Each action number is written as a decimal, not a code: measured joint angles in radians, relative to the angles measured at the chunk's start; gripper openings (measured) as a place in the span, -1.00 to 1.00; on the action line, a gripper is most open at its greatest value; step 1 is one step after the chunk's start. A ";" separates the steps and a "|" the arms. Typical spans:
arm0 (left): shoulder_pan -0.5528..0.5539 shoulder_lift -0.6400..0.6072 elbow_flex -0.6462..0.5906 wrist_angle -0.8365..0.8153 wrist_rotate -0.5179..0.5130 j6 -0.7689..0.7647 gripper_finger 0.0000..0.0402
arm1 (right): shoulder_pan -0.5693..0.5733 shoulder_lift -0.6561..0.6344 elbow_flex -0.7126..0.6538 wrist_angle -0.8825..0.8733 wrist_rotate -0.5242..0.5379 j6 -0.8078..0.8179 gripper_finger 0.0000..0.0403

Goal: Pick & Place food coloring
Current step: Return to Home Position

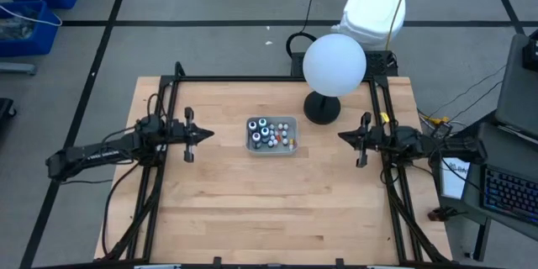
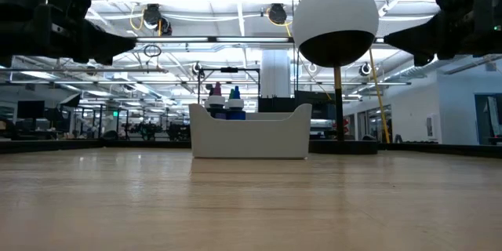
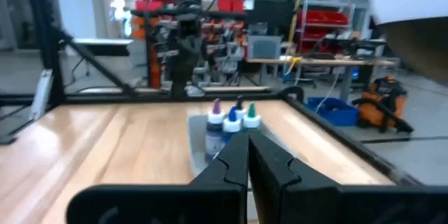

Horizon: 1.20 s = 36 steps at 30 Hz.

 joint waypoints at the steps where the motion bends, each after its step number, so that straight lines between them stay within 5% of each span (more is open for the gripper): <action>1: 0.012 0.002 0.000 0.002 0.013 0.000 -0.99 | -0.012 0.000 0.000 -0.004 -0.001 0.000 -1.00; 11: 0.117 0.002 0.000 -0.038 0.161 -0.053 -0.99 | -0.128 0.004 -0.038 -0.004 -0.076 0.068 -1.00; 27: 0.114 0.002 0.000 -0.134 0.104 -0.063 -0.99 | -0.170 0.004 -0.037 -0.012 -0.103 0.079 -1.00; 36: -0.001 0.002 0.000 -0.054 0.131 -0.038 -0.99 | -0.170 0.004 -0.037 -0.004 -0.205 0.076 -1.00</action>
